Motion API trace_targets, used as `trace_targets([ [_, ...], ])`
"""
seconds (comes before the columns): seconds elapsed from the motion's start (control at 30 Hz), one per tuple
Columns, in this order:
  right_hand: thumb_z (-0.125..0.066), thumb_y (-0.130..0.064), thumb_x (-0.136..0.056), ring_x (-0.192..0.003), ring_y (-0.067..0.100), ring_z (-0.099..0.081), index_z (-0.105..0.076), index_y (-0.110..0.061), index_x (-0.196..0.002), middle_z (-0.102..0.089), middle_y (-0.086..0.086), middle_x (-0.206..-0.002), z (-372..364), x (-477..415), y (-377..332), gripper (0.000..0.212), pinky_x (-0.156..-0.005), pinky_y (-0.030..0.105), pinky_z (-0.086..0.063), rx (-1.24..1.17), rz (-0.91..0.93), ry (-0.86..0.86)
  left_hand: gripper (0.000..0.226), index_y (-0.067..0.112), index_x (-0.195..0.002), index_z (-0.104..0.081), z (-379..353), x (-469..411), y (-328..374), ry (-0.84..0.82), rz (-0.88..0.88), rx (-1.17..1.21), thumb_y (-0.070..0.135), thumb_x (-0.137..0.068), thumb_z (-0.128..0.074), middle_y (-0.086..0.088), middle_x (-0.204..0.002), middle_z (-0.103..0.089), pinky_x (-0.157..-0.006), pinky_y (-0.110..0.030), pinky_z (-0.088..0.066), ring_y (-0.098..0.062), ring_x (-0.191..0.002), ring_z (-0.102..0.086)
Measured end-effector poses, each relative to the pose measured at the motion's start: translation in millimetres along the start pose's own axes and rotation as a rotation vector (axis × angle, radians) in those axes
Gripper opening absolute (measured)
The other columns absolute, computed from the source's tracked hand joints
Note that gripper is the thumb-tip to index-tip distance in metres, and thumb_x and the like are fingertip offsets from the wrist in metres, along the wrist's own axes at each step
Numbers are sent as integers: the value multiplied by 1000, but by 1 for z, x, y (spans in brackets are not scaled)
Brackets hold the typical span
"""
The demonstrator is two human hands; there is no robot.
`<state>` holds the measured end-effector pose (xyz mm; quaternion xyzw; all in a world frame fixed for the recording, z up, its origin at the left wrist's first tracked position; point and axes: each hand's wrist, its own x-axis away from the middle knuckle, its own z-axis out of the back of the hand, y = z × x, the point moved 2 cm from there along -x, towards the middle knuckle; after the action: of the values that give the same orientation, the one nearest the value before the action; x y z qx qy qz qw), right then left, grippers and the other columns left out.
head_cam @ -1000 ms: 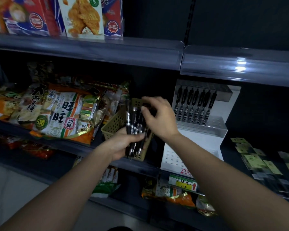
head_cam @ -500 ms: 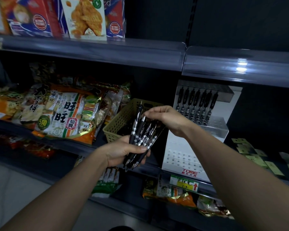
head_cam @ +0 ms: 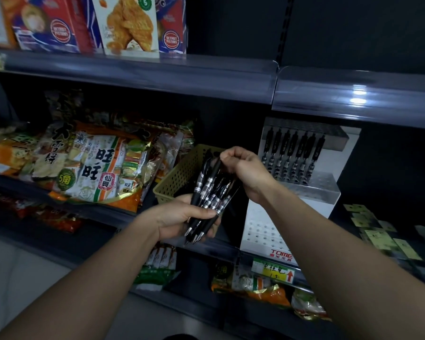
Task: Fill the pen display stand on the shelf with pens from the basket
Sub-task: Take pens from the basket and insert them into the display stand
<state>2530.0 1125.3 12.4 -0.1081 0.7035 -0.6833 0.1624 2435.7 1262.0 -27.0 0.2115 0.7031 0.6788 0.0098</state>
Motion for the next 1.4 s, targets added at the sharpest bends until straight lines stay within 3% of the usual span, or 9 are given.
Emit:
trace_targets([
  [0.17, -50, -10, -98, -51, 6, -61, -49, -18, -81, -69, 1, -70, 9, -6, -18, 19, -48, 19, -45, -336, 52, 326, 4, 7, -88, -61, 6, 0, -7, 61, 82, 33, 3, -87, -60, -8, -72, -67, -49, -27, -50, -20, -60, -64],
  [0.3, -48, -7, -98, -48, 5, -55, -47, -22, -82, -64, 4, -79, 4, -5, -24, 21, -49, 22, -44, -158, 351, 465, 7, 2, -82, -64, 3, -7, -6, 211, 50, 312, 5, -87, -60, -12, -75, -67, -52, -30, -56, -22, -57, -66],
  [0.43, -54, -11, -92, -81, 18, -68, -61, -19, -104, -70, 4, -95, -12, 15, -21, 16, -75, 33, -54, 395, 773, 352, 16, 0, -82, -61, 2, -16, 3, 304, -1, 581, 10, -92, -54, -9, -67, -63, -43, -21, -50, -15, -49, -62],
  [0.53, -61, -4, -85, -88, 24, -69, -70, -4, -101, -73, 8, -96, -20, 30, -8, 18, -77, 35, -55, 818, 1034, 253, 11, 4, -90, -61, 3, -18, 9, 329, -80, 725, 11, -93, -53, -6, -69, -64, -41, -20, -46, -12, -49, -59],
  [0.77, -58, -16, -85, -88, 25, -70, -72, -4, -96, -73, 10, -102, -24, 46, 22, 22, -77, 33, -56, 986, 1128, 105, 19, 6, -96, -65, 2, -19, 8, 390, -154, 804, 23, -91, -60, -9, -78, -73, -62, -28, -59, -20, -73, -69],
  [0.9, -59, -20, -83, -71, 17, -65, -72, -9, -78, -71, 2, -79, -22, 53, 13, 18, -64, 30, -52, 865, 967, 143, 15, 8, -98, -66, -4, -20, 6, 409, -188, 700, 19, -89, -61, -9, -88, -73, -63, -33, -57, -20, -76, -72],
  [1.13, -72, -19, -84, -46, 12, -51, -67, -7, -83, -58, 3, -62, 5, 51, 4, 14, -43, 23, -41, 175, 64, 153, 16, 12, -101, -63, -40, -24, 10, 501, -333, 391, 2, -89, -59, -6, -87, -72, -68, -34, -56, -20, -78, -69],
  [1.3, -70, -10, -83, -51, 15, -53, -69, -9, -80, -62, 4, -65, 38, 68, -2, 4, -44, 20, -39, 48, -120, 105, 22, 12, -109, -60, -69, -37, 4, 526, -398, 255, 3, -89, -61, -7, -94, -71, -74, -37, -57, -22, -83, -69],
  [1.4, -70, -13, -85, -56, 15, -59, -68, -8, -84, -65, 3, -68, 61, 73, 0, 6, -45, 20, -44, 6, -150, 166, 18, 10, -110, -58, -92, -47, 4, 518, -415, 267, 5, -93, -55, -7, -84, -69, -60, -33, -53, -17, -65, -67],
])
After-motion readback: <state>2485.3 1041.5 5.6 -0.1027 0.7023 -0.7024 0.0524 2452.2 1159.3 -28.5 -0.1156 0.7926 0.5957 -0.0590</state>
